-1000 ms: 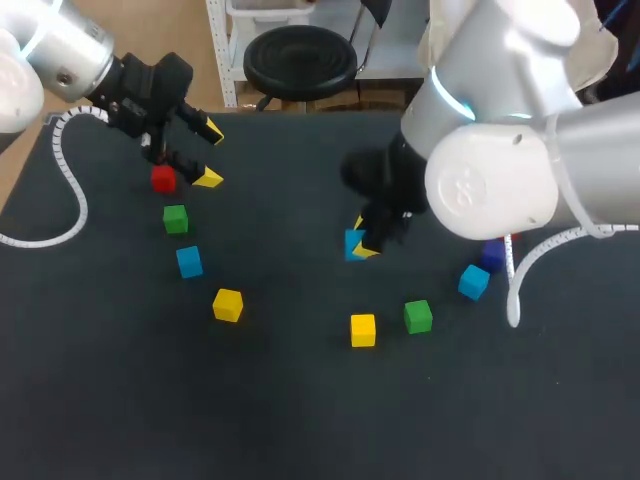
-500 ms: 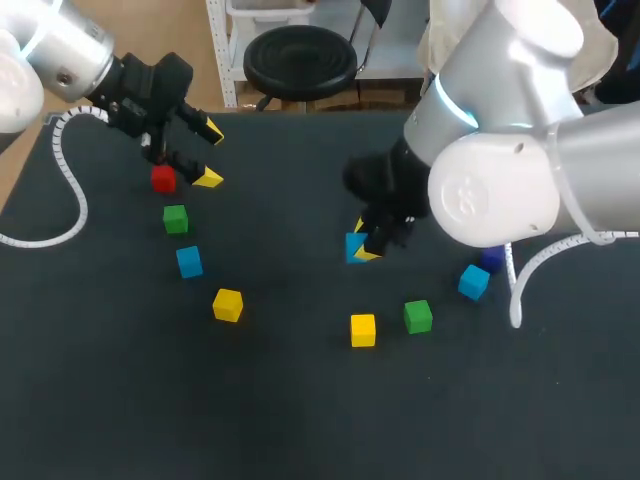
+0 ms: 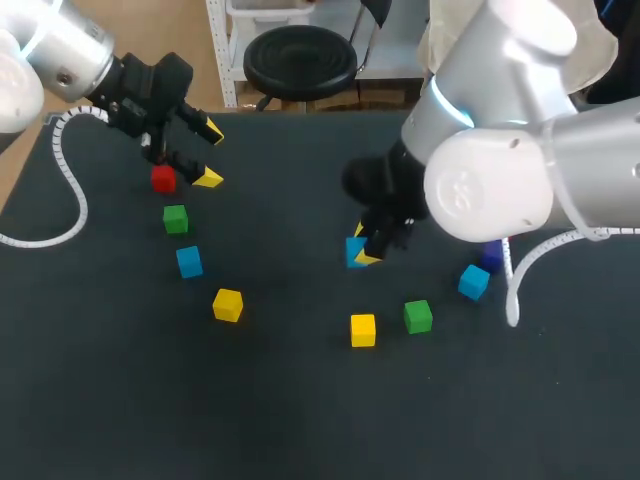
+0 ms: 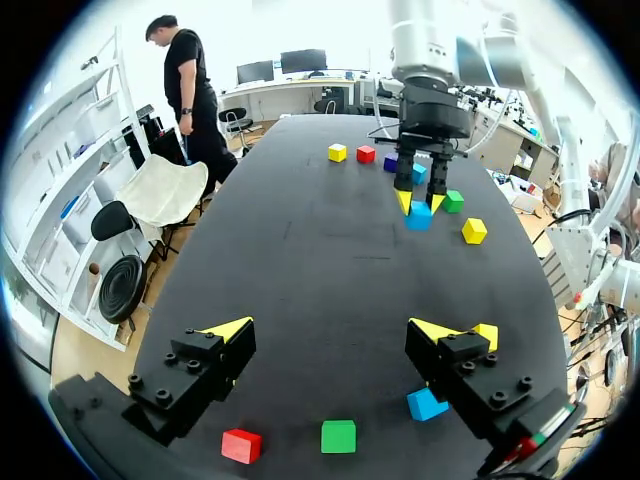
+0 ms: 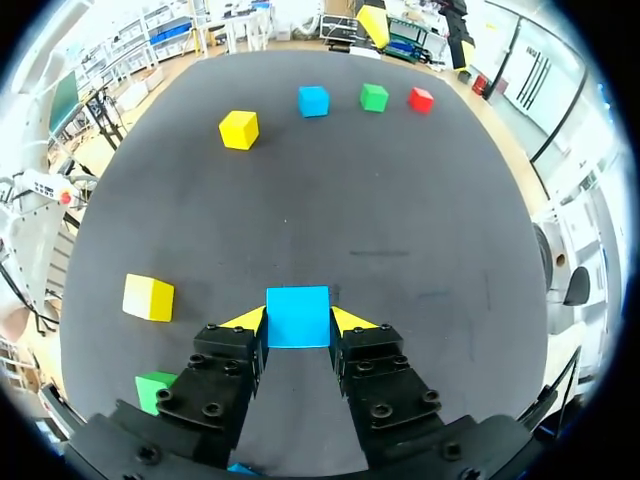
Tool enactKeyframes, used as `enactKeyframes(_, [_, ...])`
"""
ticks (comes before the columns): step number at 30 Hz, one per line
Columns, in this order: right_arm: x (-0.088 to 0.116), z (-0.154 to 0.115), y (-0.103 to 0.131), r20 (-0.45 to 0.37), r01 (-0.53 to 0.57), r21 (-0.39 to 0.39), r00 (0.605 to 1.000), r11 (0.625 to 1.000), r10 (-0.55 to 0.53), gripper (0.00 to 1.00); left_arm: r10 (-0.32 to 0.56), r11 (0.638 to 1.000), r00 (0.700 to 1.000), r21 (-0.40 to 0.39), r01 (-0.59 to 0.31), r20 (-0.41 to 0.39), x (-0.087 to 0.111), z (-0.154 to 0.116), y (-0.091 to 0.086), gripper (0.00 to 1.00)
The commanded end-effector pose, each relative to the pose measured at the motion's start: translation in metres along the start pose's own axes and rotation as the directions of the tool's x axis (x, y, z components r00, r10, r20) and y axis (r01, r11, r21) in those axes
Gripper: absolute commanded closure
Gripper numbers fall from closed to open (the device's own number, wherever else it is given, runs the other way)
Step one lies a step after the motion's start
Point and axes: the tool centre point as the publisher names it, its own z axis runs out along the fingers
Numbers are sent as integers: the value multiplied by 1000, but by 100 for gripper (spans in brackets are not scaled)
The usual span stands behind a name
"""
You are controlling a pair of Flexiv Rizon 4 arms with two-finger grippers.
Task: Place the blue cubes, place green cubes on the blue cubes, place the yellow cubes on the green cubes, then place the red cubes on the yellow cubes, and place purple cube on the red cubes.
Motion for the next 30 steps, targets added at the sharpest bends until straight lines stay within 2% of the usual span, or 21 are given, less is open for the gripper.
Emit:
enactKeyframes(1, [-1,3,-4,-1,0,-8,1000,1000,0,100,0,1000,1000,-3,0,0,0,0,-1,0])
enactKeyframes(17, [1,0,-14,-28,-14,5,1000,1000,14,100,0,1000,1000,-3,0,0,0,0,-1,0])
enactKeyframes(30, [5,6,-19,-9,-23,-28,1000,999,23,100,0,1000,1000,-3,0,0,0,0,-1,0])
